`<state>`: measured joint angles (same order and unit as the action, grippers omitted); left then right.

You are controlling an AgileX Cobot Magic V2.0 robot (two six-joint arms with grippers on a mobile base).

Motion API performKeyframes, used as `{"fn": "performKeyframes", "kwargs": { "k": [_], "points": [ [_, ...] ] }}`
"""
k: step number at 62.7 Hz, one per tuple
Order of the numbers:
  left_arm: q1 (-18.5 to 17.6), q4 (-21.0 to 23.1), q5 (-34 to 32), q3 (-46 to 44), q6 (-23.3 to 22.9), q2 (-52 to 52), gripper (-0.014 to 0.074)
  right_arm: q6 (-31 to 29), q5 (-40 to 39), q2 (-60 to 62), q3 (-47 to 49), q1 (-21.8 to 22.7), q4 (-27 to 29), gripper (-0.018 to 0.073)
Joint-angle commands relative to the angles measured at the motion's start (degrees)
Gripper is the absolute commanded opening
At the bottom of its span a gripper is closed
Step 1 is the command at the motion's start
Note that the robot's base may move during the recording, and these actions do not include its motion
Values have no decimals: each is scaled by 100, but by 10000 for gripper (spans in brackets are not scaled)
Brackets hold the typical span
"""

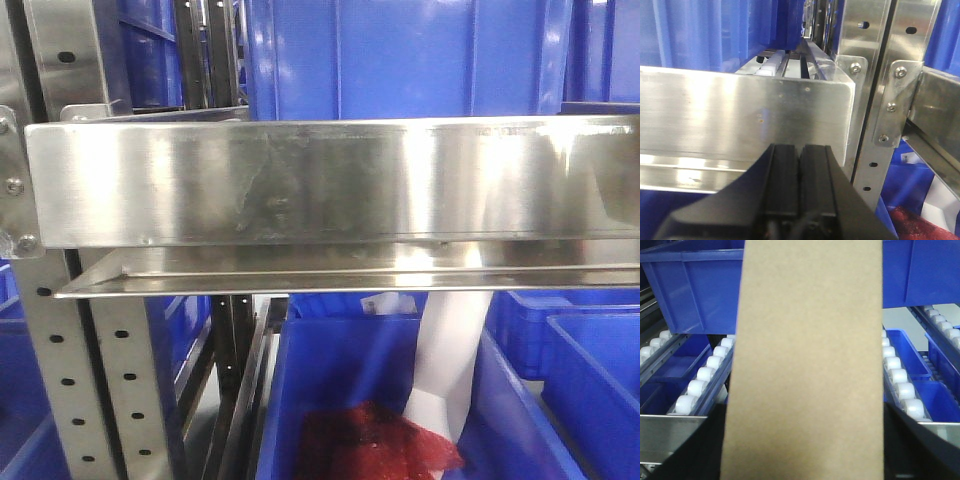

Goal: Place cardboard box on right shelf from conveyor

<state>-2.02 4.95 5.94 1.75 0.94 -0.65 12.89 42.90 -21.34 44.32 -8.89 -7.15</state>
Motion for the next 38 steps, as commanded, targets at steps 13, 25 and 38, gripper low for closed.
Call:
{"fn": "performKeyframes", "kwargs": {
  "k": [13,25,38],
  "points": [
    [10,27,-503,-16,-29,-75,-119,-51,-560,-41,163,14,-72,230],
    [10,27,-503,-16,-29,-75,-119,-51,-545,-41,163,14,-6,230],
    [10,27,-503,-16,-29,-75,-119,-389,-973,-581,344,-15,-34,230]
  ]
}}
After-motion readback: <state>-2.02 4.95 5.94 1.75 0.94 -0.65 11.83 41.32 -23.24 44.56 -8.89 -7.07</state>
